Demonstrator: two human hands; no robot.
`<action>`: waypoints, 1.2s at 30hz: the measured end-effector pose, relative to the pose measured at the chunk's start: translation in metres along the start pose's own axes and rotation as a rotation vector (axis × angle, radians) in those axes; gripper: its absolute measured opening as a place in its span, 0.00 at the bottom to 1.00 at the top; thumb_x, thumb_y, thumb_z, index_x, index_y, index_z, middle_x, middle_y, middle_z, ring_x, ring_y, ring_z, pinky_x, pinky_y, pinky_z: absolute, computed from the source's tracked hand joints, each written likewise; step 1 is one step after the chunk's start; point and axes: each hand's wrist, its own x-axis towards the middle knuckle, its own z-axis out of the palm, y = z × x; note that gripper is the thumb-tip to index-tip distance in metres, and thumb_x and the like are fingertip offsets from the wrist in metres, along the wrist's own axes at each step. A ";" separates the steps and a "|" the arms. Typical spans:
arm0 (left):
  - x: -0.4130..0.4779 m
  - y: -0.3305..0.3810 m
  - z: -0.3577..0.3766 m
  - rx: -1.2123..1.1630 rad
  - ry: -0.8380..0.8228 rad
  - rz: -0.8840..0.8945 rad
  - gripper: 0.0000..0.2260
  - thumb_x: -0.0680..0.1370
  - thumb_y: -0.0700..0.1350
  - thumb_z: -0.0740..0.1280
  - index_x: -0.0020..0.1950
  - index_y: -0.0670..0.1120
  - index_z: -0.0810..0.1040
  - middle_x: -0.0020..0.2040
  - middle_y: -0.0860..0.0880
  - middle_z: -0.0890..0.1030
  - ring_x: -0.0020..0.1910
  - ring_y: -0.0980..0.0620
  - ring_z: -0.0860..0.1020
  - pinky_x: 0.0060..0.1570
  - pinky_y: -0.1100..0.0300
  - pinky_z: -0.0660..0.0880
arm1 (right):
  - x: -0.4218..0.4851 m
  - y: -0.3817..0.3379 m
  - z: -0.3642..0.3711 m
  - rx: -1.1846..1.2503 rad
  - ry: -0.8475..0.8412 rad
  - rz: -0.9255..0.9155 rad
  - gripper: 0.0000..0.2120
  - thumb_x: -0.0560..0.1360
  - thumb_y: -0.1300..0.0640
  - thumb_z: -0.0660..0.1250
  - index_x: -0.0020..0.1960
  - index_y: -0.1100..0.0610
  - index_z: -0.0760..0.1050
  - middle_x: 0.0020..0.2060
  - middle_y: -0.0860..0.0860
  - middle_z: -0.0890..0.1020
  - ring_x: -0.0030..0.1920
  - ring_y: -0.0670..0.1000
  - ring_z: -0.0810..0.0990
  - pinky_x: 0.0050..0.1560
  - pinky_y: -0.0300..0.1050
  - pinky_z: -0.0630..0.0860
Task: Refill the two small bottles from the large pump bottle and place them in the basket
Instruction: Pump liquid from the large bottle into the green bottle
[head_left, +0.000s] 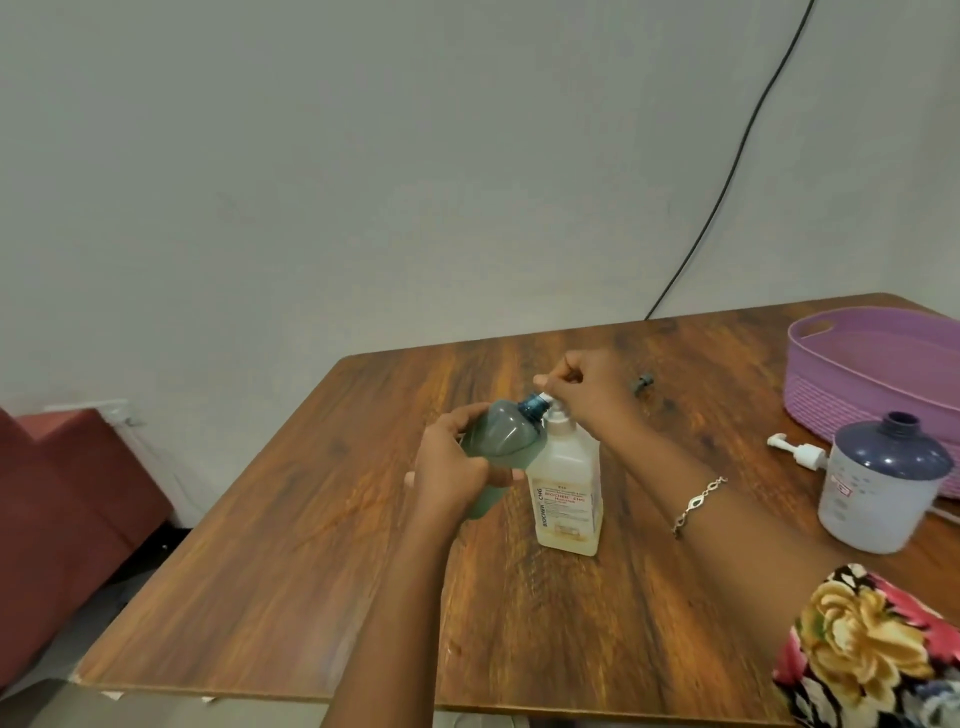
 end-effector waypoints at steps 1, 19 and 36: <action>0.001 0.001 0.000 -0.001 0.002 -0.002 0.33 0.58 0.30 0.77 0.61 0.48 0.76 0.56 0.49 0.77 0.56 0.48 0.75 0.56 0.49 0.74 | 0.001 -0.002 -0.001 -0.009 -0.015 -0.003 0.13 0.72 0.58 0.69 0.31 0.55 0.70 0.29 0.47 0.74 0.31 0.44 0.72 0.37 0.40 0.71; 0.000 0.011 -0.001 0.069 0.034 0.020 0.34 0.58 0.35 0.79 0.62 0.48 0.76 0.57 0.52 0.77 0.57 0.49 0.73 0.60 0.42 0.70 | 0.008 -0.015 -0.008 -0.044 -0.040 0.045 0.11 0.72 0.58 0.69 0.32 0.56 0.73 0.31 0.49 0.77 0.34 0.44 0.75 0.36 0.39 0.71; 0.006 0.010 0.000 0.119 0.041 0.027 0.35 0.58 0.37 0.79 0.63 0.51 0.75 0.58 0.52 0.77 0.59 0.49 0.73 0.62 0.43 0.67 | 0.009 -0.011 -0.008 -0.034 -0.028 0.050 0.10 0.73 0.57 0.68 0.34 0.57 0.73 0.31 0.48 0.78 0.35 0.45 0.76 0.35 0.38 0.69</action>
